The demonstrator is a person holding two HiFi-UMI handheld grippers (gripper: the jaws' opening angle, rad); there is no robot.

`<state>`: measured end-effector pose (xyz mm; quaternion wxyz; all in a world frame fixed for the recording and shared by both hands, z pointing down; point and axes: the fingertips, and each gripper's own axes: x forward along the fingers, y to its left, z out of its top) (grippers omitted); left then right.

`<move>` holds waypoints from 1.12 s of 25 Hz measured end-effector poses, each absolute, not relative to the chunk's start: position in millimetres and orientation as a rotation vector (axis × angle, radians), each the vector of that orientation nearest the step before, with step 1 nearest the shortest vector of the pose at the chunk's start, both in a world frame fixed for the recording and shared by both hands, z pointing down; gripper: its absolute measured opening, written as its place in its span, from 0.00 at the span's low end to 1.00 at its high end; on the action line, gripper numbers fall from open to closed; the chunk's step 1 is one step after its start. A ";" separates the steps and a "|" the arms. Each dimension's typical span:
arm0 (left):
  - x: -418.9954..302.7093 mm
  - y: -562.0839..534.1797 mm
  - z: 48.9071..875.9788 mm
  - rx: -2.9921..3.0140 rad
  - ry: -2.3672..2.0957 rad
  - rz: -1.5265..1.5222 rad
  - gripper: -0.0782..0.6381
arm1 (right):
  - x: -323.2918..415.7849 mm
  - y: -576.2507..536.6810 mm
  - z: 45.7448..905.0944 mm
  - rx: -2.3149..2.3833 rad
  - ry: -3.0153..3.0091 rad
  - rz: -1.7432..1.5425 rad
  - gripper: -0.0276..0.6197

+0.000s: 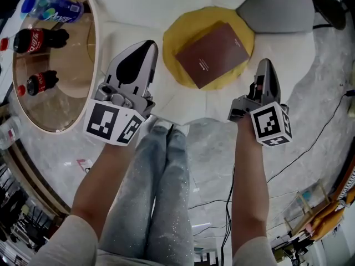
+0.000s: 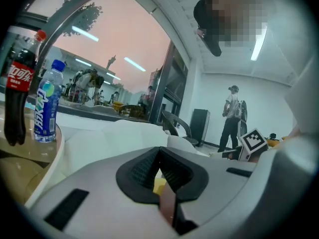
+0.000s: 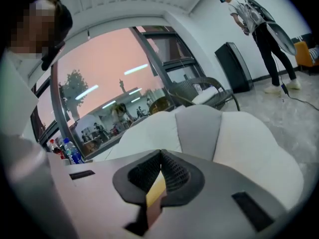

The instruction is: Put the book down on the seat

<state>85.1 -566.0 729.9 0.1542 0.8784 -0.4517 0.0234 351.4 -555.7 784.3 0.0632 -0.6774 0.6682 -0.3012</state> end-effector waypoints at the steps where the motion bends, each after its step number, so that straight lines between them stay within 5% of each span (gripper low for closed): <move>1: 84.8 -567.9 725.1 2.525 -1.296 0.063 0.13 | 352.5 -556.2 772.9 -2.048 2.029 -0.869 0.08; 28: 74.1 -590.5 486.4 2.678 -1.333 -0.057 0.13 | 355.4 -526.2 470.6 -2.052 2.116 -0.415 0.08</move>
